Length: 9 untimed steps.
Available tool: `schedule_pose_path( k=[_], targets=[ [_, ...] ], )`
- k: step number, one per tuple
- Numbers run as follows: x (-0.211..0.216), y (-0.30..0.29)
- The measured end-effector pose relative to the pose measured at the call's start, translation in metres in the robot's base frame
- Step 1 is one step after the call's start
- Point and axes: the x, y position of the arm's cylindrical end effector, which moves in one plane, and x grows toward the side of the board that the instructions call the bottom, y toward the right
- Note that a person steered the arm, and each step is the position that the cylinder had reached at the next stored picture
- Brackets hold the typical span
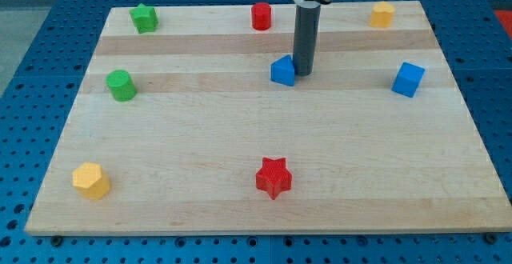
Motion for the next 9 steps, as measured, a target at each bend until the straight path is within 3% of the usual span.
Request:
schedule_pose_path(
  k=[2,4,9],
  targets=[
    [0.04,-0.04],
    [0.04,-0.057],
    [-0.025,-0.053]
  ],
)
